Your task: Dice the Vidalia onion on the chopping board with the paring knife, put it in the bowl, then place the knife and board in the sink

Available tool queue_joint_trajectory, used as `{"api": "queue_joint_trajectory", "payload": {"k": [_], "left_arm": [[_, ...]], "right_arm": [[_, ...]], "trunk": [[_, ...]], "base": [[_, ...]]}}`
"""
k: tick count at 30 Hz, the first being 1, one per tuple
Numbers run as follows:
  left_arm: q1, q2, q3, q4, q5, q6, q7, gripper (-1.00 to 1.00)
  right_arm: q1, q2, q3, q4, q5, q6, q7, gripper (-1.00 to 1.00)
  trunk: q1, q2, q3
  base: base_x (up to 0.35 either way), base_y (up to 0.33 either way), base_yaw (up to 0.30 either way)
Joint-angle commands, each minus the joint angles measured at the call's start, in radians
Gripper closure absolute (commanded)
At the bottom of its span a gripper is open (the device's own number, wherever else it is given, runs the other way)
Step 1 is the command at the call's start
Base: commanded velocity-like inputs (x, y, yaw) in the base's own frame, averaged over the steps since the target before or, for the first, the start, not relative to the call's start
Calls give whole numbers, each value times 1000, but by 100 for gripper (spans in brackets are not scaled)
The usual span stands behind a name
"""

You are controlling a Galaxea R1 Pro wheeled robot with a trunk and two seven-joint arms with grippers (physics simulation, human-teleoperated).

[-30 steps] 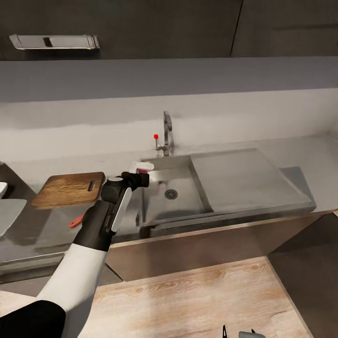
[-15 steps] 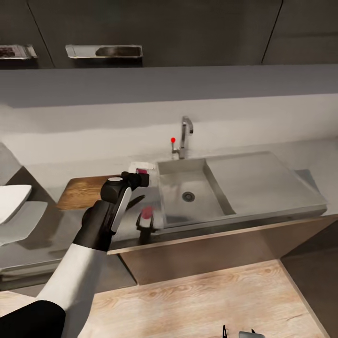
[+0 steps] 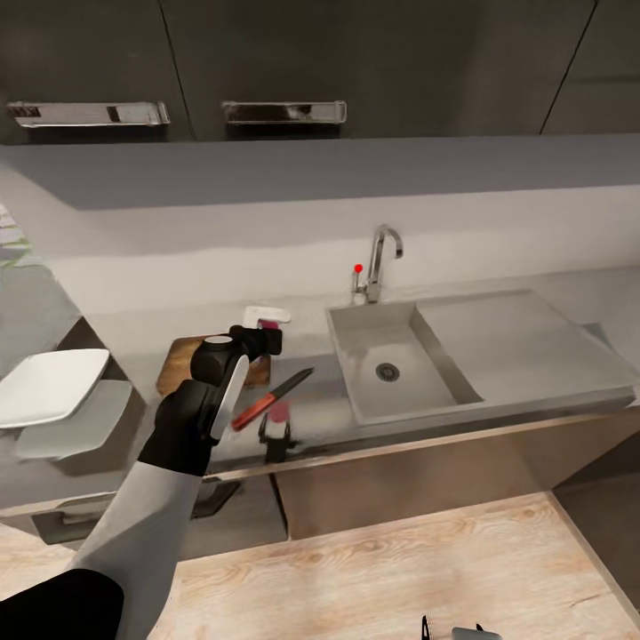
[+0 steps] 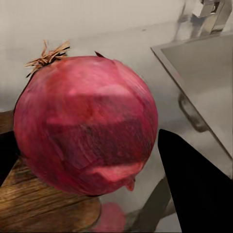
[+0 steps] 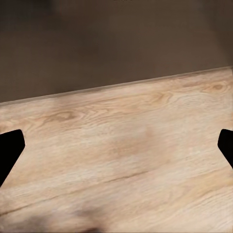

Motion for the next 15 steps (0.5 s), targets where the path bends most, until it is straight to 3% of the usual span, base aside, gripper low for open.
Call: {"api": "queue_joint_trajectory", "payload": {"k": [1,15], "left_arm": [[-1,0,-1,0,4,4,6,100],[-1,8,-1,4,3,4,6,100]], "right_arm": [[-1,1,-5,0,11,-1,-7,-100],[-1,1,-5,1,11,-1,-7,-100]], "trunk": [[0,-1,0],[0,-1,22]], "base": [[-74,301,0],[-39,301,0]]}}
